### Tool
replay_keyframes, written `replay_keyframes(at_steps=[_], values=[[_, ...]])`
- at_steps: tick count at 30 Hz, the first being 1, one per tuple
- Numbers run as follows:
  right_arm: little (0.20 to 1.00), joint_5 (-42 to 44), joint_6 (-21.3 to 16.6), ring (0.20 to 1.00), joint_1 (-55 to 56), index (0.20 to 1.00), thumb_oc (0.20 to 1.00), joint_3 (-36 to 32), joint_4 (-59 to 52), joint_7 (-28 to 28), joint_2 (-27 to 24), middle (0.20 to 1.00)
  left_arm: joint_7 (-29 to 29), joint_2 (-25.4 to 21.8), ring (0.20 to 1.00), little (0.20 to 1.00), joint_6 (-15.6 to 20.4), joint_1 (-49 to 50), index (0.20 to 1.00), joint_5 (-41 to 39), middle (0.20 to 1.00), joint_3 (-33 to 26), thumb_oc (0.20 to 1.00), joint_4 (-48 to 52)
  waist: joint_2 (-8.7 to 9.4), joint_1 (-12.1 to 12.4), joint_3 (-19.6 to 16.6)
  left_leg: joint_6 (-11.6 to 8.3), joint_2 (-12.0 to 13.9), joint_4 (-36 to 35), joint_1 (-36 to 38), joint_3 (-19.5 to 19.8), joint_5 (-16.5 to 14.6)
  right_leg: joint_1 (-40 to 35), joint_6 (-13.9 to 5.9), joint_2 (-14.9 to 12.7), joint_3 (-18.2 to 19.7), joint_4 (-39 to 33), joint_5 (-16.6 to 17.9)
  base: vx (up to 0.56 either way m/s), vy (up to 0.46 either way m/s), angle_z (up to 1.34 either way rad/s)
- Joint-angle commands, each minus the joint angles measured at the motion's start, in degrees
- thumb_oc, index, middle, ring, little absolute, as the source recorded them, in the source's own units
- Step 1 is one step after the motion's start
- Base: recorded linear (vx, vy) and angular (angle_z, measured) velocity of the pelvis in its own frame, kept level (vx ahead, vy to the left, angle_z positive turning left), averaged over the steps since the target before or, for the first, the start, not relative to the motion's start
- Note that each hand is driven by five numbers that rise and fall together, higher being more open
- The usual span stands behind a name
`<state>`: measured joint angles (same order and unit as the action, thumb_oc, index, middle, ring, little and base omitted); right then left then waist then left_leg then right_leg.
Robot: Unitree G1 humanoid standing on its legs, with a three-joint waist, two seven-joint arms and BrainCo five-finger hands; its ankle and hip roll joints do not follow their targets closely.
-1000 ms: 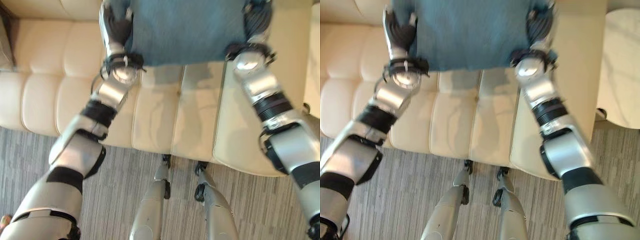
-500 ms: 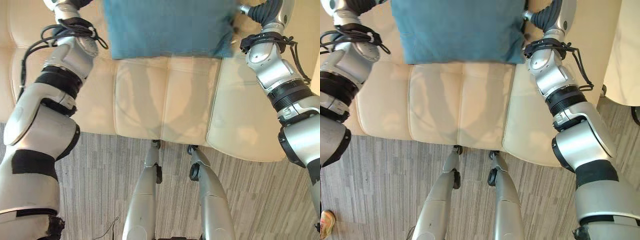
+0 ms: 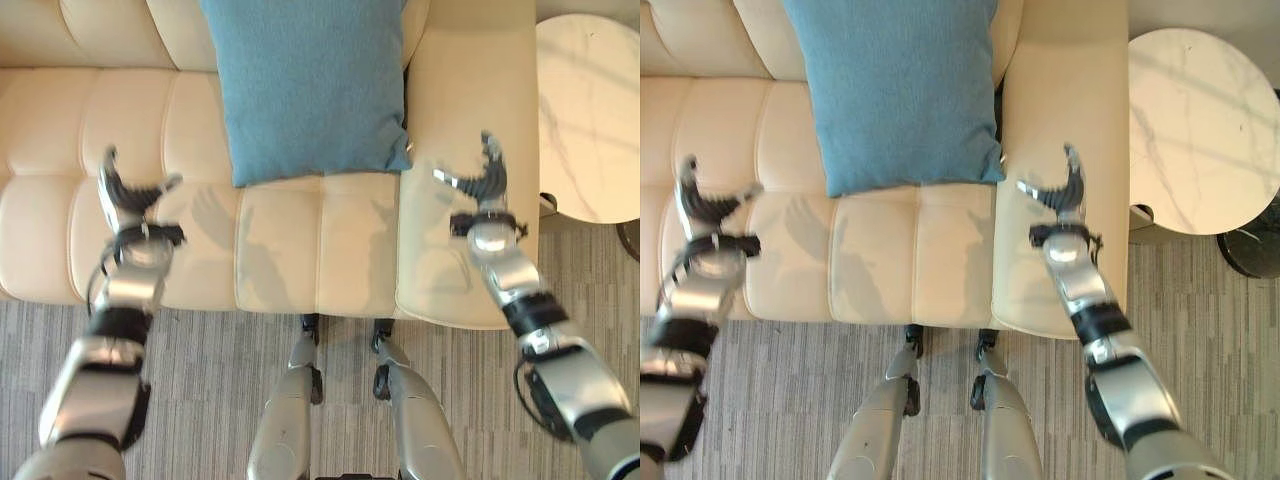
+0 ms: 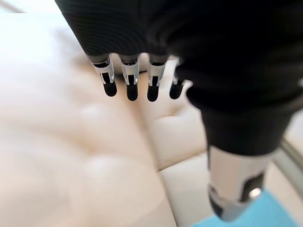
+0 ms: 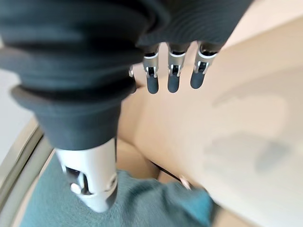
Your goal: Pick up all the scattered cushions and arrange them neatly on the sofa.
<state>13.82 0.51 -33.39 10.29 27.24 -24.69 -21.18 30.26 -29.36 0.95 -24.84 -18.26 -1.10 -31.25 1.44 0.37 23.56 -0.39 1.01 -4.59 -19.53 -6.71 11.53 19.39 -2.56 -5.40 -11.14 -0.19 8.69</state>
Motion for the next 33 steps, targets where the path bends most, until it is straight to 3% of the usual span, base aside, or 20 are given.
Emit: replay_keyframes(at_steps=[1,5,11,17,20,21,24,27,30,33], values=[[1.000,6.8,-2.7,1.000,7.6,1.000,1.000,-1.3,-1.4,7.2,3.5,1.000,-6.2,5.0,1.000,1.000,5.3,5.9,1.000,-7.4,1.000,1.1,1.000,1.2,0.61,-1.1,-8.6,-1.27,-2.1,-0.4,7.0,-0.5,-10.9,-7.4,-5.24,-1.0,-1.7,-3.8,-6.2,0.05,0.083,-0.01],[1.000,5.7,-2.3,1.000,15.4,1.000,1.000,-3.6,-2.9,10.6,3.8,1.000,-10.7,8.7,1.000,1.000,3.6,15.2,1.000,-7.0,1.000,0.2,1.000,3.7,0.73,-2.0,-12.0,-0.88,-2.1,-0.4,10.6,-1.4,-11.8,-11.3,-5.55,-0.9,-2.0,-4.8,-5.8,-0.01,0.080,-0.06],[1.000,2.3,-0.5,1.000,23.4,1.000,1.000,-7.1,-5.1,12.8,3.9,1.000,-15.9,9.7,1.000,1.000,0.3,23.9,1.000,-1.2,1.000,0.4,1.000,6.6,0.72,-2.8,-16.1,0.21,-2.1,-0.4,16.3,-3.4,-13.5,-15.9,-6.15,-0.8,-0.4,-4.8,-5.8,-0.06,0.115,-0.20],[1.000,-1.6,1.3,1.000,28.1,1.000,1.000,-10.0,-6.6,12.9,5.1,1.000,-17.6,10.2,1.000,1.000,-1.4,28.2,1.000,3.7,1.000,0.3,1.000,9.4,0.47,-3.4,-17.0,0.44,-1.5,-0.4,19.4,-6.9,-14.5,-17.4,-7.61,-1.1,-0.9,-4.8,-3.0,-0.12,0.071,-0.30],[1.000,-2.1,1.3,1.000,28.5,1.000,1.000,-10.5,-6.6,12.9,5.2,1.000,-18.1,10.0,1.000,1.000,-1.9,28.4,1.000,5.2,1.000,0.5,1.000,9.6,-0.29,-3.5,-16.1,0.61,-0.6,-0.4,19.7,-7.6,-13.8,-16.7,-6.98,-0.9,-1.2,0.5,-5.6,-0.18,0.018,-0.52],[1.000,-2.3,1.1,1.000,29.3,1.000,1.000,-10.6,-6.8,12.9,5.6,1.000,-18.0,10.0,1.000,1.000,-1.9,28.4,1.000,6.0,1.000,0.8,1.000,10.3,-0.85,-3.6,-15.6,0.79,0.2,-0.4,19.9,-8.4,-13.4,-17.4,-5.85,-0.8,-1.4,5.9,-9.7,-0.18,-0.003,-0.31],[1.000,-2.1,1.3,1.000,31.2,1.000,1.000,-11.4,-6.3,13.2,6.0,1.000,-18.7,10.5,1.000,1.000,-2.5,29.8,1.000,6.0,1.000,0.9,1.000,10.9,-0.68,-3.6,-16.6,1.17,0.0,-0.4,19.9,-8.7,-13.7,-20.1,-5.21,-0.7,-1.6,11.2,-13.1,-0.15,-0.042,-0.13],[1.000,-1.3,1.6,1.000,32.5,1.000,1.000,-11.7,-5.8,13.1,6.9,1.000,-18.6,11.4,1.000,1.000,-2.9,30.9,1.000,4.2,1.000,1.0,1.000,10.3,-0.06,-3.4,-18.2,0.95,-0.7,-0.4,19.0,-8.8,-13.0,-23.6,-5.32,1.2,0.3,10.3,-14.1,-0.17,-0.132,-0.08],[1.000,-0.7,2.1,1.000,32.3,1.000,1.000,-10.5,-5.5,13.0,7.1,1.000,-17.9,11.9,1.000,1.000,-3.2,31.5,1.000,3.1,1.000,-0.1,1.000,10.2,0.48,-2.2,-18.0,-0.54,-0.8,-0.4,17.3,-9.2,-10.8,-27.3,-3.75,2.4,0.5,2.5,-17.1,-0.19,-0.164,-0.25],[1.000,-0.3,2.2,1.000,33.9,1.000,1.000,-10.2,-8.1,13.4,6.5,1.000,-18.5,12.4,1.000,1.000,-3.6,32.0,1.000,2.5,1.000,-0.3,1.000,10.9,0.13,-2.3,-17.0,-1.78,0.1,-0.4,15.2,-9.5,-7.2,-28.2,-1.72,5.0,0.9,-3.8,-16.3,-0.31,-0.260,-0.17]])
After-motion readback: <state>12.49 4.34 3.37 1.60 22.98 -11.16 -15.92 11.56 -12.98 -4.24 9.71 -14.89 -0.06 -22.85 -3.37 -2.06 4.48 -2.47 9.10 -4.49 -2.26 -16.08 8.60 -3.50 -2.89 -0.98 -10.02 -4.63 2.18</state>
